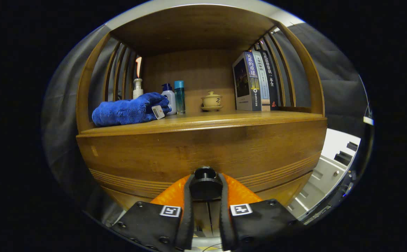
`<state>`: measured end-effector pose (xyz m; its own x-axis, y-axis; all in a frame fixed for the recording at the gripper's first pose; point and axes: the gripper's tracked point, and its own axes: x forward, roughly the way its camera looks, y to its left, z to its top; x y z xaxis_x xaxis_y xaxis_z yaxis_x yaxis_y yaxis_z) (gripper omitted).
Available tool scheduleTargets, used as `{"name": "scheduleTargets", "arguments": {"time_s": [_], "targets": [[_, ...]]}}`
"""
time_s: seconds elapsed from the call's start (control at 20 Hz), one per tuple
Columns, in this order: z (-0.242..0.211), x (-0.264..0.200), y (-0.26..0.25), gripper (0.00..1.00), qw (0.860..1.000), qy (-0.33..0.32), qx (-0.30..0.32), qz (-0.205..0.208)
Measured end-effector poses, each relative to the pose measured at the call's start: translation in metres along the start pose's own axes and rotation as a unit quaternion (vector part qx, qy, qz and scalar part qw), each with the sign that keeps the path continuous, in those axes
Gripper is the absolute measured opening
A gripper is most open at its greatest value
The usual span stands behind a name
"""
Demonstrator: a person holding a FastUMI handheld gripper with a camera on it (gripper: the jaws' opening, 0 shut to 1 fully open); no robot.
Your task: Pull open the drawer, take out the items inside it, and place them on the countertop above the cabinet.
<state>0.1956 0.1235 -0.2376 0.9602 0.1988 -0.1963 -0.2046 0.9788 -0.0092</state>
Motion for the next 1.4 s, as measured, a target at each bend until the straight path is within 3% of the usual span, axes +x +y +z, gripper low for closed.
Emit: {"name": "scheduleTargets", "arguments": {"time_s": [0.05, 1.4], "targets": [[0.0, -0.003, 0.0, 0.38, 1.0, 0.009, -0.008, 0.001], [-0.029, -0.123, -0.004, 0.38, 0.999, 0.044, -0.004, 0.008]]}}
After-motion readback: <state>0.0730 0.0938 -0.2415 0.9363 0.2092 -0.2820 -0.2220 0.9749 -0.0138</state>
